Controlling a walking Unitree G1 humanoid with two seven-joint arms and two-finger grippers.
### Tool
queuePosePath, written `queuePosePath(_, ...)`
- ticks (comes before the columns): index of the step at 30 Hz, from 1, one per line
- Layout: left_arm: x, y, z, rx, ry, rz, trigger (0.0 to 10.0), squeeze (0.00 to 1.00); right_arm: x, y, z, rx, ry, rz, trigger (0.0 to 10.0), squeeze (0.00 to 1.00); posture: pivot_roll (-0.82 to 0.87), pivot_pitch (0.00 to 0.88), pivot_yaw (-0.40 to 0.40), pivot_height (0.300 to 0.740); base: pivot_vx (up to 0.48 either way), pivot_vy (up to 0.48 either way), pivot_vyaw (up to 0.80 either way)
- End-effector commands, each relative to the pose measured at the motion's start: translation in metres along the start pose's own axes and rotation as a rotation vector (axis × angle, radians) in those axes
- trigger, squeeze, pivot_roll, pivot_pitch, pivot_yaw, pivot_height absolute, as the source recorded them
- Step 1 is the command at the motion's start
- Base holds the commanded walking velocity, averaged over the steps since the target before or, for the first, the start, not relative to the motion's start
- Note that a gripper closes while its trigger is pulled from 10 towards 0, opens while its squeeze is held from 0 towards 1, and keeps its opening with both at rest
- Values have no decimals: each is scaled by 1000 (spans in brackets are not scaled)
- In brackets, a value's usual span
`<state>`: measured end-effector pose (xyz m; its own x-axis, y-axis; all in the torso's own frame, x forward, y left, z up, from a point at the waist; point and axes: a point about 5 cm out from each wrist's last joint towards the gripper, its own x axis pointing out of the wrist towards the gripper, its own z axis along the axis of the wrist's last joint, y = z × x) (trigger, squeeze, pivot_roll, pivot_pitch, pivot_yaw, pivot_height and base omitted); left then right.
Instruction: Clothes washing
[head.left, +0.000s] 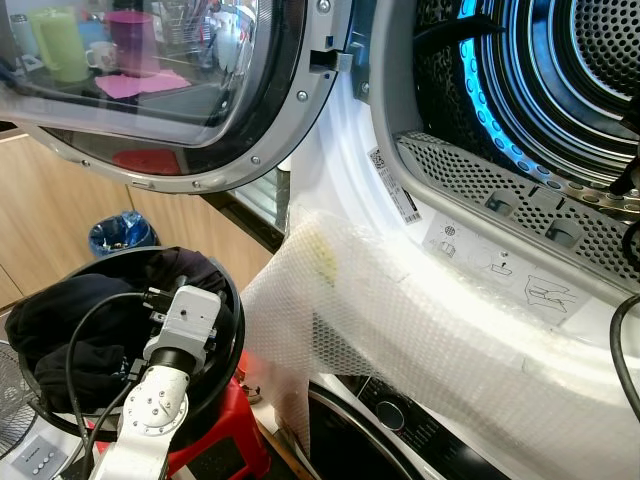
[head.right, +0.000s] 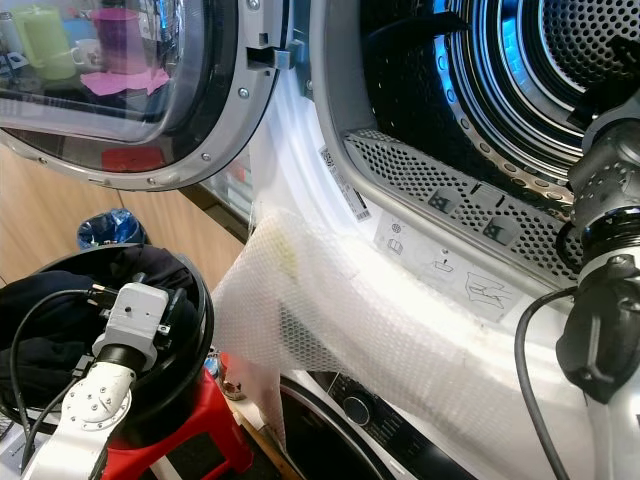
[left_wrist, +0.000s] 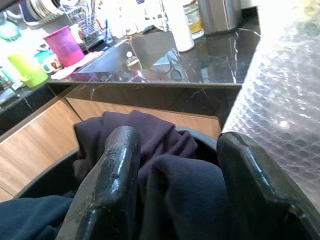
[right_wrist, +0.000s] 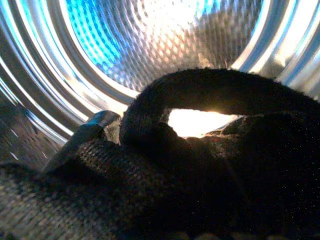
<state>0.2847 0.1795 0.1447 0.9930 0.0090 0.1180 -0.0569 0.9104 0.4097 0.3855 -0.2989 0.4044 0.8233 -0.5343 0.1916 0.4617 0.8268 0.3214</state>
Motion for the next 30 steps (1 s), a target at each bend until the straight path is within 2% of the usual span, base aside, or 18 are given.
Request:
queuePosePath(1,0,-5,-1,-1,10,-19,10000,0,-1,1,24,-30,-77,13,10000,1000,302,101,-120,740,0,0,0)
queuePosePath(2,0,-5,-1,-2,11,-20,10000,0,-1,4,23,-51,-79,23,10000,1000,302,101,-120,740,0,0,0)
queuePosePath(4,0,-8,-2,-6,21,-32,10000,0,-4,23,4,-87,-19,154,10000,1000,299,105,-127,740,0,0,0)
queuePosePath(5,-1,-10,-3,-10,28,-43,10000,0,-5,28,-2,-141,-14,194,10000,1000,299,105,-130,740,0,0,0)
queuePosePath(6,-1,-12,-3,-9,35,-56,10000,0,-6,32,-7,-182,-10,226,10000,75,299,105,-130,740,0,0,0)
queuePosePath(7,-2,-13,-4,-8,40,-64,10000,0,-7,34,-11,-189,-1,240,10000,0,297,106,-133,740,0,0,0)
queuePosePath(8,-2,-14,-4,-10,44,-70,10000,0,-7,35,-15,-173,15,247,10000,0,296,110,-135,740,0,0,0)
queuePosePath(9,-4,-17,-6,-13,55,-84,10000,0,-8,37,-20,-31,63,252,10000,0,294,110,-138,740,0,0,0)
queuePosePath(12,-4,-19,-6,-15,59,-96,10000,0,-9,40,-17,145,103,268,10000,0,294,110,-138,740,0,0,0)
queuePosePath(15,-4,-21,-6,-15,64,-111,10000,0,-7,31,20,148,-24,214,10000,0,284,117,-136,740,0,0,0)
queuePosePath(18,-4,-22,-6,-15,66,-114,10000,0,-8,15,59,76,-209,123,10000,0,278,120,-142,740,0,0,0)
queuePosePath(20,-5,-22,-8,-18,72,-112,10000,0,-9,33,35,-15,-124,237,10000,0,275,116,-145,740,0,0,0)
queuePosePath(21,-5,-24,-9,-18,85,-123,10000,0,-12,47,5,-26,0,335,10000,55,271,115,-148,740,0,0,0)
queuePosePath(22,-5,-26,-11,-14,95,-136,10000,0,-15,53,-14,-56,55,369,10000,616,272,114,-148,740,0,0,0)
queuePosePath(24,-5,-27,-10,-11,94,-140,10000,0,-16,54,-21,-88,61,374,10000,616,273,113,-149,740,0,0,0)
queuePosePath(25,-5,-27,-10,-15,97,-141,10000,0,-18,55,-25,-72,72,377,10000,847,268,120,-150,740,0,0,0)
queuePosePath(26,-5,-28,-11,-17,101,-146,10000,0,-18,55,-27,-58,73,374,10000,1000,268,120,-150,740,0,0,0)
queuePosePath(30,-7,-32,-12,-18,118,-168,10000,0,-28,53,-32,-26,64,338,10000,1000,260,124,-160,740,0,0,0)
